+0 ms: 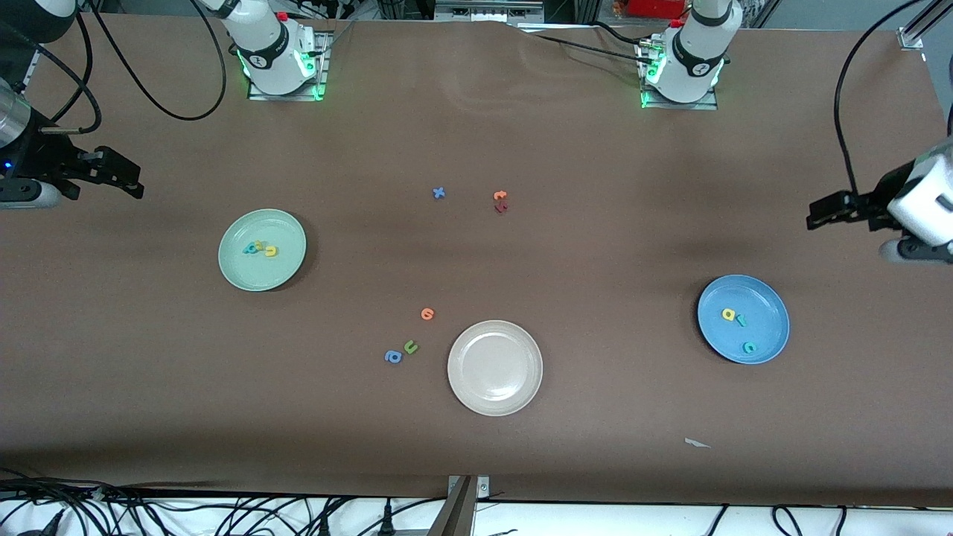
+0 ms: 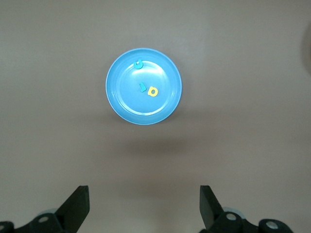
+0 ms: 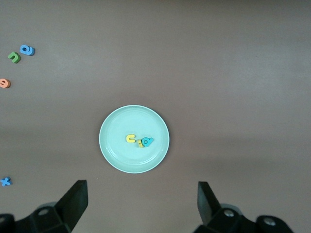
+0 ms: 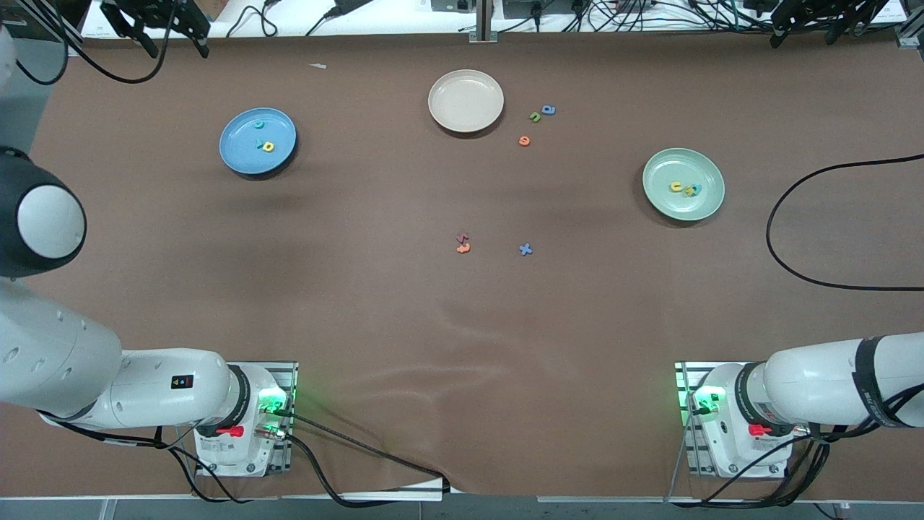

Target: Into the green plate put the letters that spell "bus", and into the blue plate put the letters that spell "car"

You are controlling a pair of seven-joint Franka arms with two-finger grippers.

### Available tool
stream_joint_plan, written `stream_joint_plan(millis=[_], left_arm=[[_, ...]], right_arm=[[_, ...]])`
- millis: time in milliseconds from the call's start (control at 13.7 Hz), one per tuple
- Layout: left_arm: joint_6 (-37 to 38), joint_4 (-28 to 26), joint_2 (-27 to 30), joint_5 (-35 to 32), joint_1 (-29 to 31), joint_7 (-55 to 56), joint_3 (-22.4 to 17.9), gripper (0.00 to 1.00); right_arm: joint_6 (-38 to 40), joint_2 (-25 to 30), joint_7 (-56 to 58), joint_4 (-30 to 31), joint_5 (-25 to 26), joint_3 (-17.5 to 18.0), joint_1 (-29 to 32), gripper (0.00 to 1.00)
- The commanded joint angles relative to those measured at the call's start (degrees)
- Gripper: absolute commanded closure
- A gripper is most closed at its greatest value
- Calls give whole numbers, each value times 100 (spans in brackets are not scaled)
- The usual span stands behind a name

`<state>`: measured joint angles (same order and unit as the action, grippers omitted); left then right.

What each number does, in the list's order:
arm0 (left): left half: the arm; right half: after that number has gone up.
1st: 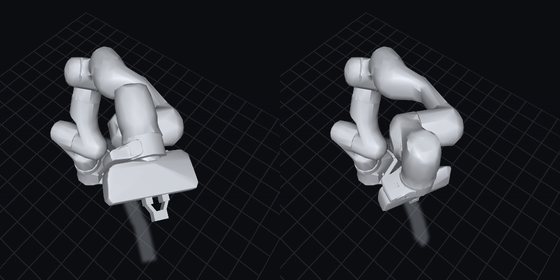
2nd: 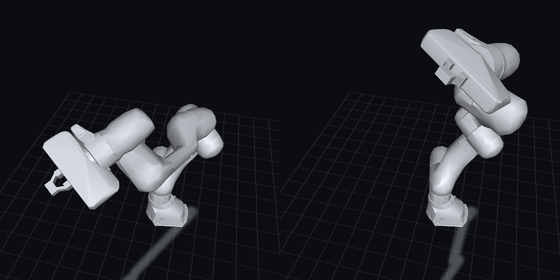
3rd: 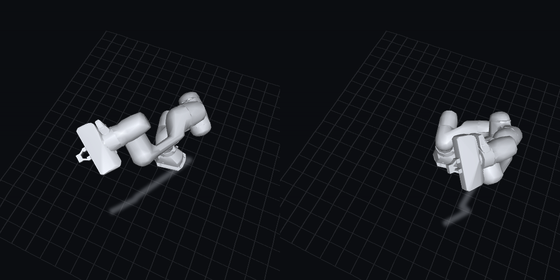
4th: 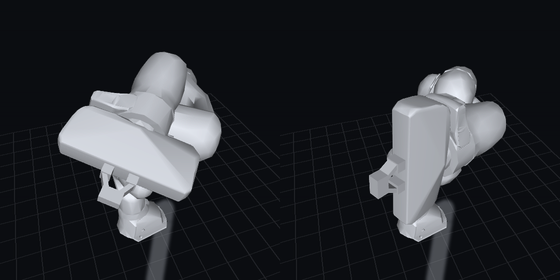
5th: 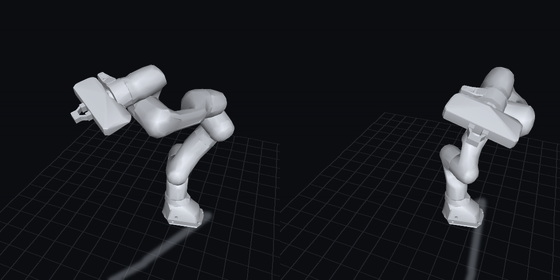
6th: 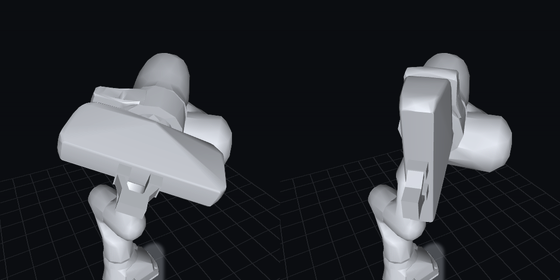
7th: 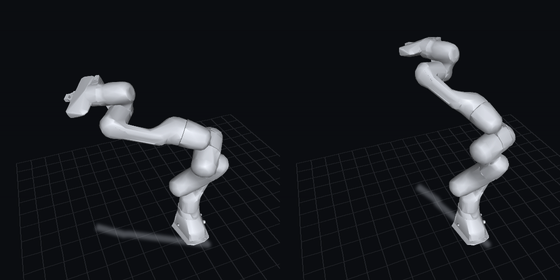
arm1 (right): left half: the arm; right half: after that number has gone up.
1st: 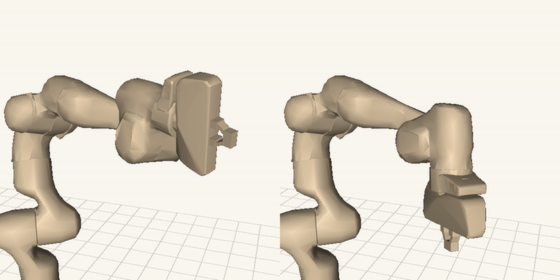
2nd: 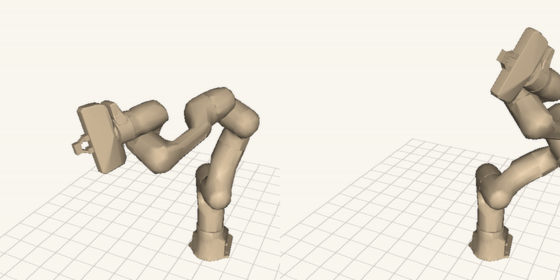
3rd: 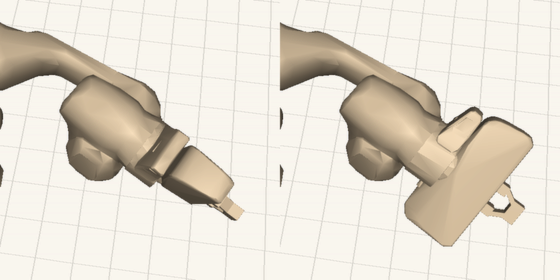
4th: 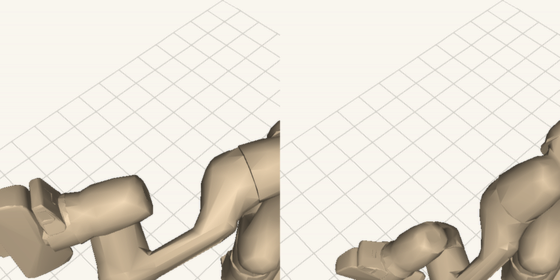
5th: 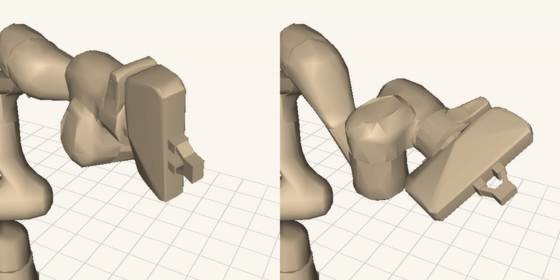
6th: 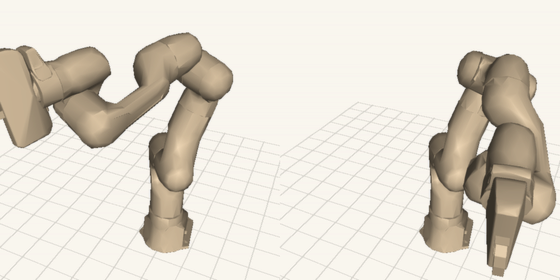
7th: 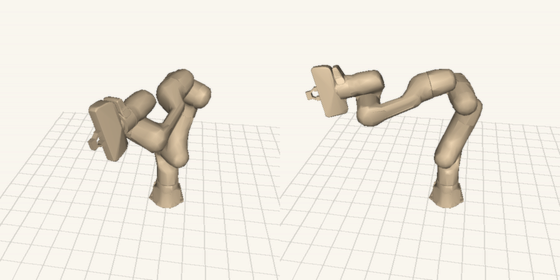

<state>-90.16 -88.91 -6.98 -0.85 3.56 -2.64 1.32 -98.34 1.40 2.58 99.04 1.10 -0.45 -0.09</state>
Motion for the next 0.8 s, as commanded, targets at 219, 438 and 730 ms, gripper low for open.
stream_joint_plan(millis=[219, 438, 730], left_arm=[[-46, -232, 328, 120, -57, 71, 35, 0], [-37, -223, 311, 120, -57, 44, 53, 0], [-37, -205, 311, 120, -66, 44, 61, 0]], right_arm=[[87, -43, -30, -113, -14, 10, 18, 0], [87, -34, -30, -113, -14, 19, 18, 0], [87, -34, -30, -113, -14, 19, 1, 0]])
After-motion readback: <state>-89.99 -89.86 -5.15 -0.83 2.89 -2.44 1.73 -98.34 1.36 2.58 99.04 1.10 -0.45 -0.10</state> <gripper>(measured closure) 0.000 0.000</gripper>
